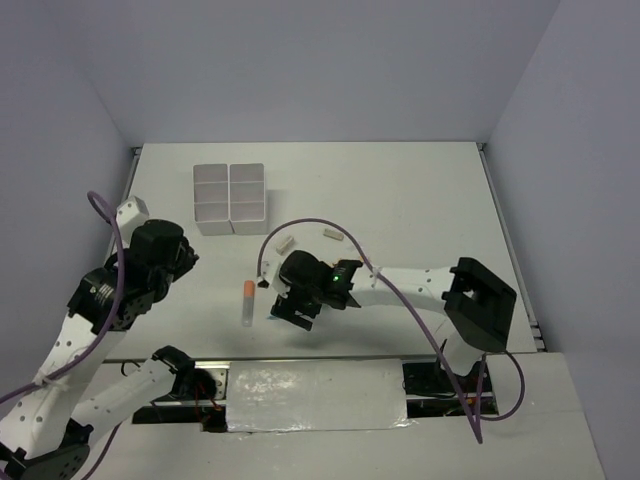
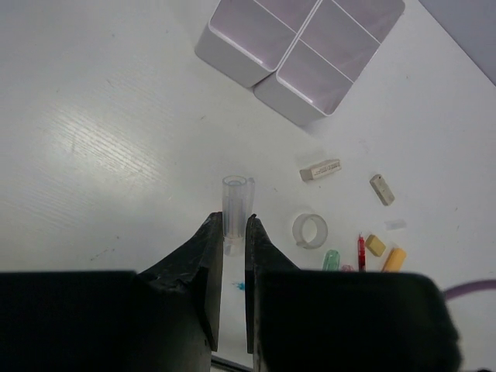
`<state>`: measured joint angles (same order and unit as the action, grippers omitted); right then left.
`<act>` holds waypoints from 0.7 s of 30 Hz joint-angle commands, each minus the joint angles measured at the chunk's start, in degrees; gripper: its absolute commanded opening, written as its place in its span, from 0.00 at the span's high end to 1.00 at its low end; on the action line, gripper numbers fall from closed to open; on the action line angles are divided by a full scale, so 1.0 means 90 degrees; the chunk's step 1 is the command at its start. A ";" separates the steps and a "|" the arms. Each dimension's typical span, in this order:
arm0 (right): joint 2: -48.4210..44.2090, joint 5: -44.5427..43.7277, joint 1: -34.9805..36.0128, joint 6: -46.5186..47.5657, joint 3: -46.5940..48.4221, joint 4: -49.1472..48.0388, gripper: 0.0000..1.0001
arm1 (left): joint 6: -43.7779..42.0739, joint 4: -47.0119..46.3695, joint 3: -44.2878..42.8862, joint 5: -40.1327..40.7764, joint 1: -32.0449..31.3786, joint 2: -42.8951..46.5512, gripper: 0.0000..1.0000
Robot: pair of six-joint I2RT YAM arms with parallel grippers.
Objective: Sort the stationery into containers
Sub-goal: Pick up the pen from the center of the board.
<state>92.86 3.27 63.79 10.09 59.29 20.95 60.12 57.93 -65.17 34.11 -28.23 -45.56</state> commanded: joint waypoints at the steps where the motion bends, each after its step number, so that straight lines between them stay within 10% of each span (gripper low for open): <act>1: 0.0501 0.0086 0.0070 0.0471 0.0579 -0.0199 0.22 | -0.0546 -0.0001 -0.0181 -0.0108 0.0041 0.0169 1.00; 16: 0.1528 -0.0469 0.0402 0.0315 0.0434 -0.0462 0.60 | -0.0840 -0.0099 0.0092 -0.0128 0.0041 0.0687 1.00; 21: 0.1480 -0.0392 0.0481 0.0022 0.0249 -0.0492 1.00 | -0.0850 -0.0099 0.0073 -0.0176 0.0041 0.0804 1.00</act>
<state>105.34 0.10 67.51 12.08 63.77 17.02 53.93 57.91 -64.36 32.32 -28.18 -39.05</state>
